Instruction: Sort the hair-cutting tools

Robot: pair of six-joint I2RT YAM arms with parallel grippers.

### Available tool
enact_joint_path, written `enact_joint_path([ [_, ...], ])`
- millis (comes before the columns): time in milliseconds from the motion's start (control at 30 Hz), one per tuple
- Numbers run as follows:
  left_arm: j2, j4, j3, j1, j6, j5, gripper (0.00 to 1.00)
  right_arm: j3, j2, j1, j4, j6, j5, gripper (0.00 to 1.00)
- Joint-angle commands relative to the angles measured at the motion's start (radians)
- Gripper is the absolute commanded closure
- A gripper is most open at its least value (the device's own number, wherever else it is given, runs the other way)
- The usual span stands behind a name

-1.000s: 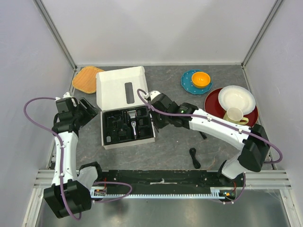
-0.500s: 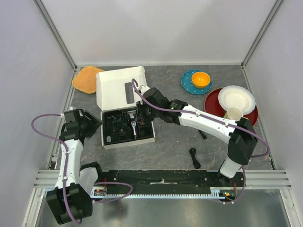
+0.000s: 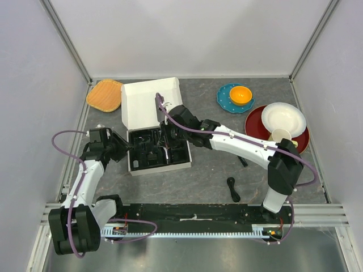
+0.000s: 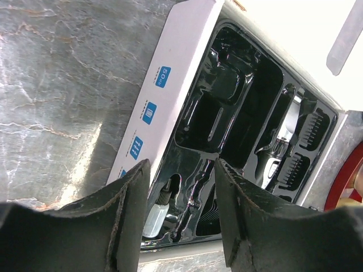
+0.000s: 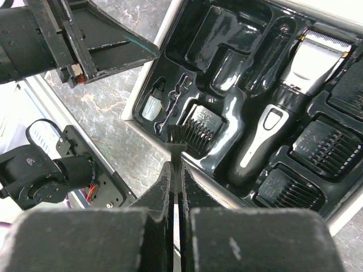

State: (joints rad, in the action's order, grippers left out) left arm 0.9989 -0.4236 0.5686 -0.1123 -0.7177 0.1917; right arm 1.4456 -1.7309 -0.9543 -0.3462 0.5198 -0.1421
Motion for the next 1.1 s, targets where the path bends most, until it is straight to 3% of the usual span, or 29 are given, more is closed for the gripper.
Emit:
enact_joint_path([
  [0, -0.016, 0.046, -0.004, 0.031, -0.042, 0.054, 0.46, 0.061, -0.045, -0.017, 0.042, 0.037, 0.016, 1.0],
  [200, -0.065, 0.002, 0.011, 0.04, -0.017, 0.037, 0.5, 0.098, -0.124, -0.052, 0.041, 0.129, 0.127, 1.0],
  [500, -0.029, -0.248, 0.316, 0.039, 0.196, -0.023, 0.41, 0.125, -0.216, -0.139, 0.096, 0.233, 0.243, 1.0],
  [833, -0.026, -0.274, 0.312, 0.037, 0.288, -0.089, 0.36, 0.125, -0.256, -0.213, 0.159, 0.266, 0.447, 1.0],
  [1067, -0.115, -0.293, 0.294, 0.037, 0.279, -0.29, 0.37, 0.142, -0.303, -0.23, 0.176, 0.252, 0.509, 1.0],
])
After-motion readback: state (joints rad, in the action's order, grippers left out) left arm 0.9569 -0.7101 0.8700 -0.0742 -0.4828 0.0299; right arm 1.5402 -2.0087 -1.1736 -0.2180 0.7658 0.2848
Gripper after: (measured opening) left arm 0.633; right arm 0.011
